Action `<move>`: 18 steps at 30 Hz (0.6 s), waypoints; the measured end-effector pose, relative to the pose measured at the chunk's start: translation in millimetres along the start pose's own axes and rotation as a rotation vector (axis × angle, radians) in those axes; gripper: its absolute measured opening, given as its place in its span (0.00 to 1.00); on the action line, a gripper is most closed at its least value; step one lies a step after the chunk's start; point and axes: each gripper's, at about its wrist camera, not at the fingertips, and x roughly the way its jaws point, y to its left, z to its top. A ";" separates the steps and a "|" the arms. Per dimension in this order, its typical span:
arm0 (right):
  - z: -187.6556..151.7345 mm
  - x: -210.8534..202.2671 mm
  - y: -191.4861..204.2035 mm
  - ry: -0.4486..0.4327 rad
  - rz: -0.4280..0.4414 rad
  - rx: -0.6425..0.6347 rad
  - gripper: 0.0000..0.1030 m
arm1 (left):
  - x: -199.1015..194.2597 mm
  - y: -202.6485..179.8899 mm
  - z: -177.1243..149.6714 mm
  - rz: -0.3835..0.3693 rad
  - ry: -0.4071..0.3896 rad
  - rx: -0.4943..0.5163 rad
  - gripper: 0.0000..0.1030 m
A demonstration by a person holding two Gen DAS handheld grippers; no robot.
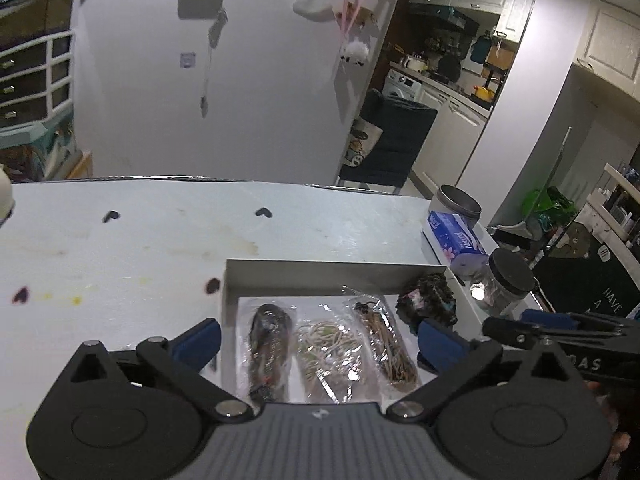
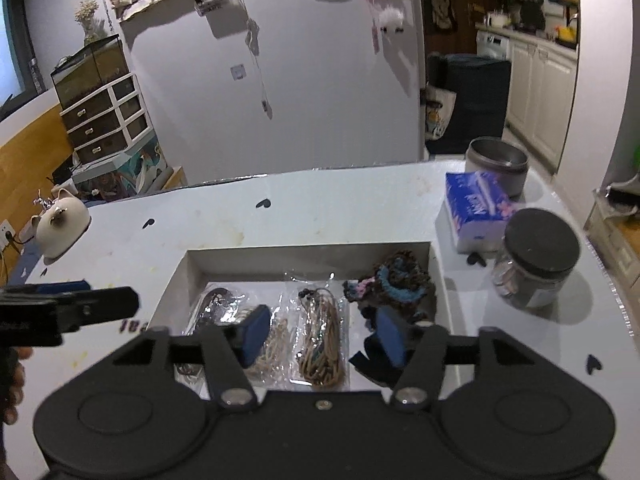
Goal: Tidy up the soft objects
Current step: 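Open both tools to release the bags and lift out of the tray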
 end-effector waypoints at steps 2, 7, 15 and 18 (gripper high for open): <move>-3.7 -10.9 4.8 -0.019 -0.008 -0.013 0.69 | -10.0 3.8 -4.9 0.011 -0.009 0.001 1.00; -12.6 -37.7 19.5 -0.063 -0.030 -0.026 0.81 | -37.6 11.1 -19.6 0.031 -0.017 0.014 1.00; -31.6 -80.2 45.9 -0.132 -0.063 -0.043 0.95 | -82.8 28.5 -38.9 0.061 -0.056 0.020 1.00; -41.3 -94.4 54.0 -0.151 -0.071 -0.045 0.96 | -97.8 34.1 -45.9 0.053 -0.067 0.023 1.00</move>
